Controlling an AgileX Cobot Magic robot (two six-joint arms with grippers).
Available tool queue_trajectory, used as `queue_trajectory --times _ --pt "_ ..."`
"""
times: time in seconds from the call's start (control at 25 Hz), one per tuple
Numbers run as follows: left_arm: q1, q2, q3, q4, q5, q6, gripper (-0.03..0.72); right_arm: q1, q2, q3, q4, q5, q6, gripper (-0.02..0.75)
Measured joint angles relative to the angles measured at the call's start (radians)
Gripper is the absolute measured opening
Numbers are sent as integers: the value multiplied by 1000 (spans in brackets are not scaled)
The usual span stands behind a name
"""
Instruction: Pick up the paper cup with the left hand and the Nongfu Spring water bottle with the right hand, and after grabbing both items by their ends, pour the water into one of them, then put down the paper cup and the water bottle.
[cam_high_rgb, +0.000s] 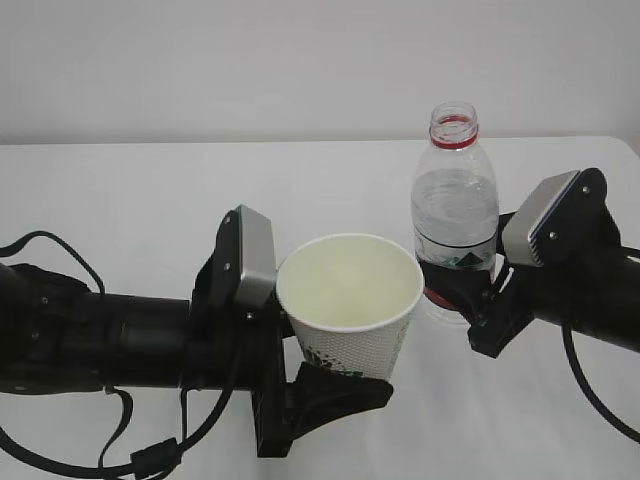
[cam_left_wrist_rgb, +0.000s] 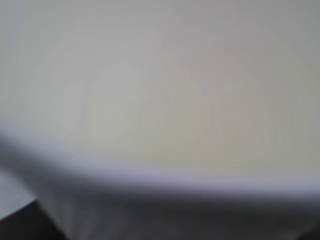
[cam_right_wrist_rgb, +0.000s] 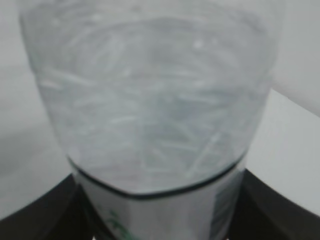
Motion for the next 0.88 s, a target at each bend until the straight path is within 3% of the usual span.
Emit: queue_trajectory --times 0.88 --pt "-2 60 -4 14 -88 65 548 0 0 0 -43 -42 -205 509"
